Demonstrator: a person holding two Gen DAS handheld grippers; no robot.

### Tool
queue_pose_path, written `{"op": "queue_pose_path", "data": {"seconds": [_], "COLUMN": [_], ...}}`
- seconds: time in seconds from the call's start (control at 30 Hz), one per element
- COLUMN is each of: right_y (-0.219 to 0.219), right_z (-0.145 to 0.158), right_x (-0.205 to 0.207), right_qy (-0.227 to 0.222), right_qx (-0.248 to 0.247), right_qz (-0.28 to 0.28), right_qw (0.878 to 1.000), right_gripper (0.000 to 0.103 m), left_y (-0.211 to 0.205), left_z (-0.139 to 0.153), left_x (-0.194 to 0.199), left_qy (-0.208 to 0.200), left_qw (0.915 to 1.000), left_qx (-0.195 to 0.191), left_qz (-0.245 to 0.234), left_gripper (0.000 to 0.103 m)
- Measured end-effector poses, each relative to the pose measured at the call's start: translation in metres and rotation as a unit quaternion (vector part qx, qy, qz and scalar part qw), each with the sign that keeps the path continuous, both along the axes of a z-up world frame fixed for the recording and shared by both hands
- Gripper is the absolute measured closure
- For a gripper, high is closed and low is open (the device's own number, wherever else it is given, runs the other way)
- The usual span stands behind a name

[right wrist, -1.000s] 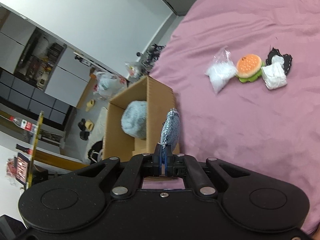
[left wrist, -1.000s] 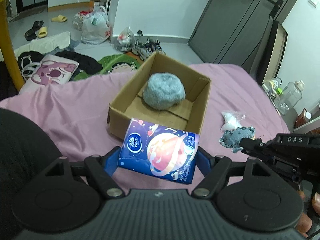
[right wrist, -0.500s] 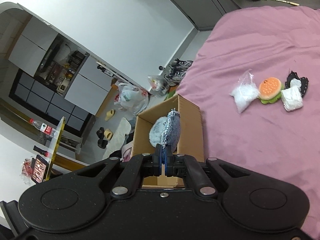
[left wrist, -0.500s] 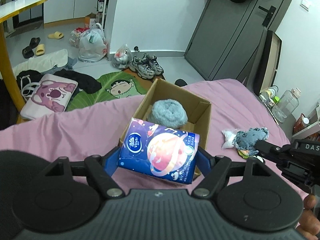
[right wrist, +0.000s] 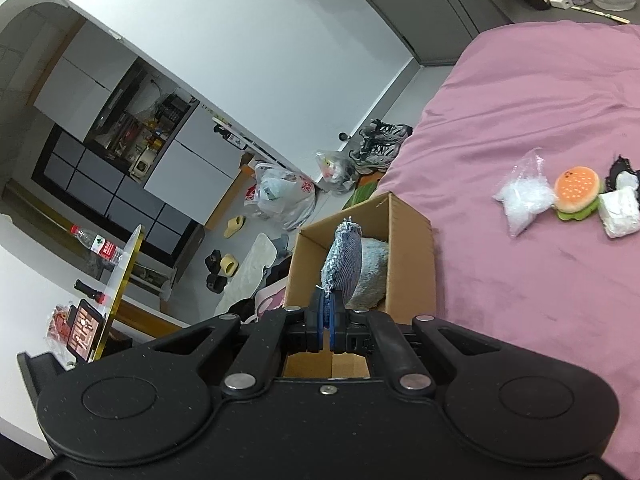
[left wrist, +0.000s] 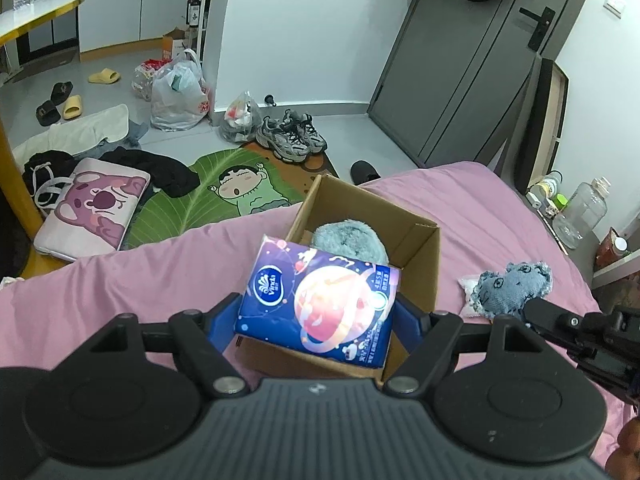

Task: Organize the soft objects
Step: 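Carry the cat plush to the box with right gripper while left lifts tissue pack, then drop the tissue pack and cat plush into the box, opening both grippers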

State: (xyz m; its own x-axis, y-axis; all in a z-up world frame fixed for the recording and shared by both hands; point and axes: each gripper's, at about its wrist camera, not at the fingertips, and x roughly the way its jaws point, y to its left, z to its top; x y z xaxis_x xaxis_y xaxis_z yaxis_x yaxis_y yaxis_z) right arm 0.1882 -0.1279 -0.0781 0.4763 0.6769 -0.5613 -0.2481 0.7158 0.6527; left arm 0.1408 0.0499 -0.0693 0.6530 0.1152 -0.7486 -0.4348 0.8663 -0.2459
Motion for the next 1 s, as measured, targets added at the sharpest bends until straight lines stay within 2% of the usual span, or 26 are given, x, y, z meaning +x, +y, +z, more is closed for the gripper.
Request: {"op": "queue_pose_path", "data": {"seconds": [0.47, 0.7, 1.0], "right_y": [0.021, 0.039, 0.051], "right_z": [-0.005, -0.010, -0.022], "right_x": [0.018, 0.034, 0.055], "right_qy": [-0.009, -0.021, -0.016], "right_qx": [-0.015, -0.026, -0.035], "right_qz": [0.004, 0.023, 0.019], "right_qw": [1.000, 0.999, 0.999], "right_gripper": [0.101, 0.101, 0.101], "left_y": [0.014, 0.021, 0.027], "left_z": [-0.030, -0.045, -0.043], "left_x": [0.038, 0.051, 0.057], "left_qy": [0.023, 0.042, 0.034], "left_qw": [0.9996, 0.9988, 0.9989], "left_qx": [-0.018, -0.024, -0.031], "left_qz": [0.001, 0.007, 0.009], "left_gripper": [0.026, 0.026, 0.022]}}
